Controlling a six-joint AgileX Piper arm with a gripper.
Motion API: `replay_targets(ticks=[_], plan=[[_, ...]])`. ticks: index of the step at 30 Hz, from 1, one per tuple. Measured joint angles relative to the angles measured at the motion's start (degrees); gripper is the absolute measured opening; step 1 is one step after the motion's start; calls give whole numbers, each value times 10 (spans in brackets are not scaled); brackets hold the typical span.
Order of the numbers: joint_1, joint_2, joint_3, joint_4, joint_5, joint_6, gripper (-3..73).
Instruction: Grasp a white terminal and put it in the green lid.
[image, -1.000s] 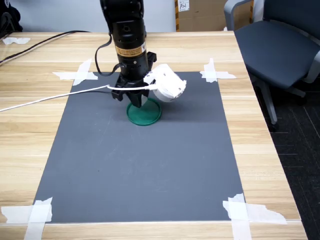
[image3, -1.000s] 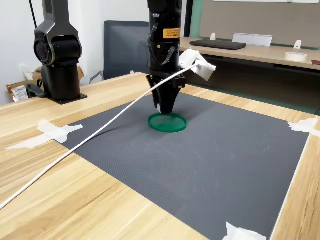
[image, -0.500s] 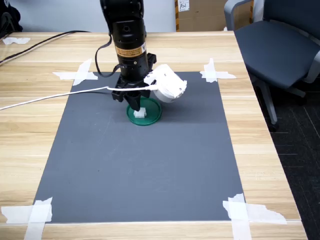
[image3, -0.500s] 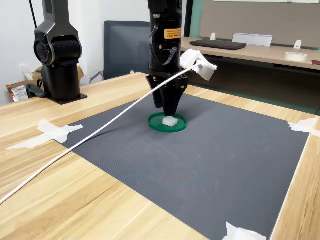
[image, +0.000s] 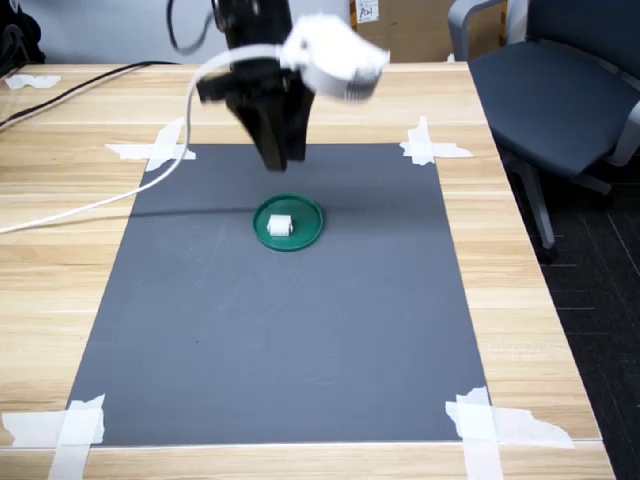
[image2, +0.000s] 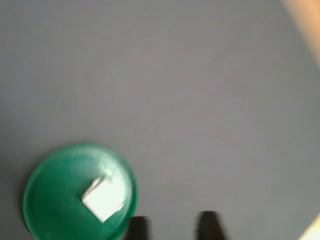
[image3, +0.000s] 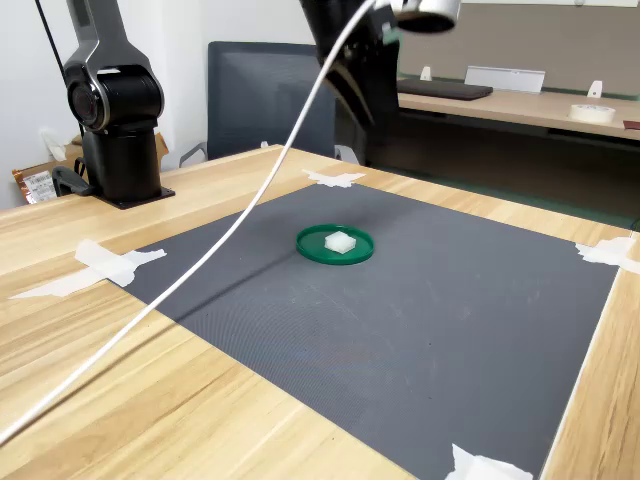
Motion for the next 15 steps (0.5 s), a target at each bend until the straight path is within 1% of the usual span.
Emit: replay_targets(ticks=[1,2,4,7,9,12,15], plan=[[0,-20,0,7,0,0,69],[0,-39,0,15,0,0,31],[0,-76,0,32,0,0,-5],[0,-125,0,51,0,6,-21],[0,-160,0,65,2,24,-24],[0,-213,0,86,12,77,-24],[0,-270,5,99,12,162,-24]])
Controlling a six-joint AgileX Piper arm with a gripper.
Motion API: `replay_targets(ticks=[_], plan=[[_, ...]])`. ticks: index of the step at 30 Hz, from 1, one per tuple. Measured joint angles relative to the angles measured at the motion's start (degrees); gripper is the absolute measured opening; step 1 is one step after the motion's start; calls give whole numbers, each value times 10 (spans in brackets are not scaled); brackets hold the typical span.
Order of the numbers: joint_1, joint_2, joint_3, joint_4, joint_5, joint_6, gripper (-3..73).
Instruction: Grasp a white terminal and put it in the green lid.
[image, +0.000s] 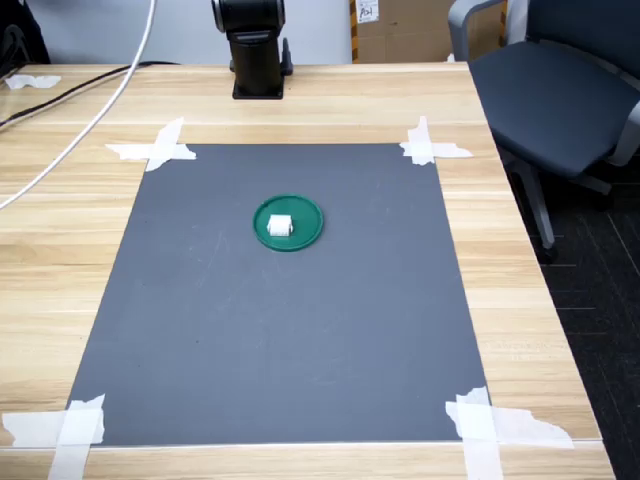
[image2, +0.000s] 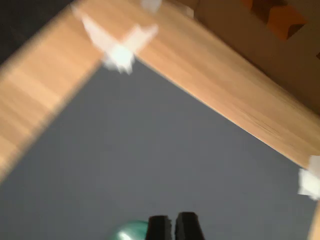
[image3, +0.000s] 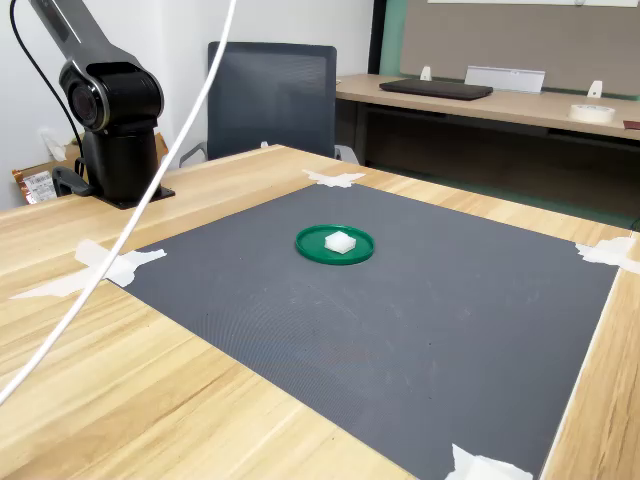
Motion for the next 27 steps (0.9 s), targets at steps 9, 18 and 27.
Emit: replay_targets(ticks=[9,18,27], plan=[[-3,-186,156,1,-178,132,-24],[-90,-321,333,1,-247,136,-24],[-126,-420,459,-25,-190,123,-24]])
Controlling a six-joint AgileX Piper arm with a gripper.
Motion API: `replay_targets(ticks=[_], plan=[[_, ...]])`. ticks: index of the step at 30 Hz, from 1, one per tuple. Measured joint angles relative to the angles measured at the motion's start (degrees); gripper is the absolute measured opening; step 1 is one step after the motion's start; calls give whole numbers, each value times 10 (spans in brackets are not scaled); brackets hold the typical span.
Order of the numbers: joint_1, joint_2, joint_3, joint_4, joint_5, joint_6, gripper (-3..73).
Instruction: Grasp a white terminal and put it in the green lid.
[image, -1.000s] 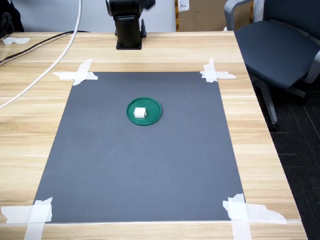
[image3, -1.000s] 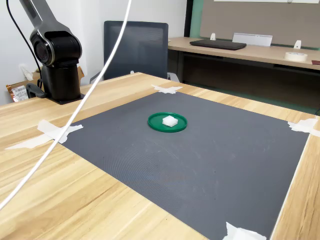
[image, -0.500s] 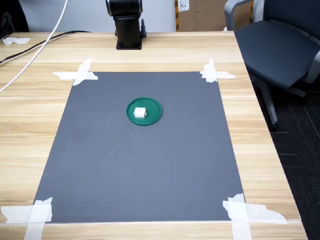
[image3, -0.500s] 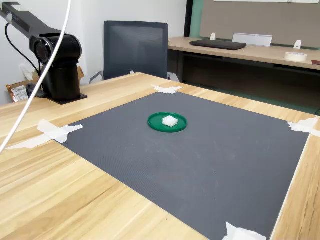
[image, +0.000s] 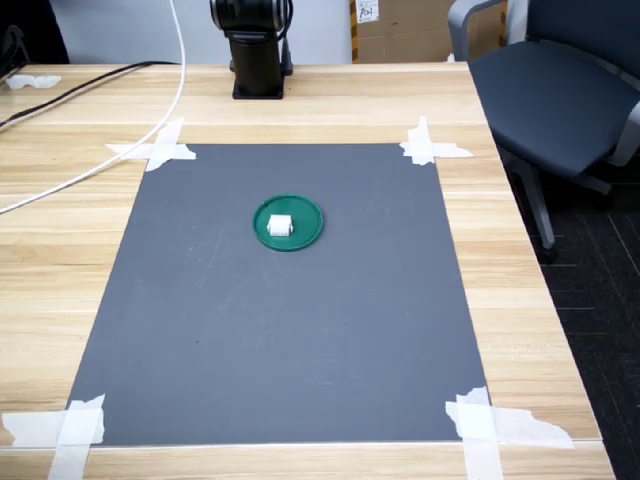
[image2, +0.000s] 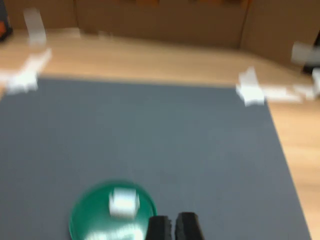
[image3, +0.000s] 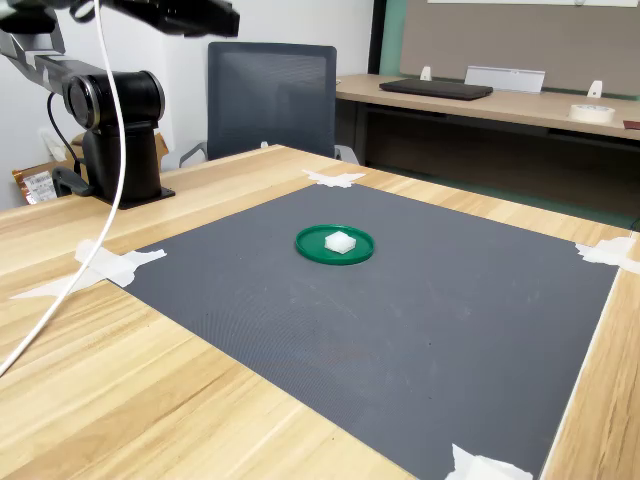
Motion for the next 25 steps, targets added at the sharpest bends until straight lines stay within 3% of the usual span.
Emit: replay_targets(ticks=[8,25], plan=[[0,-31,61,-57,50,-2,-26],[0,-32,65,-59,58,-2,-26]])
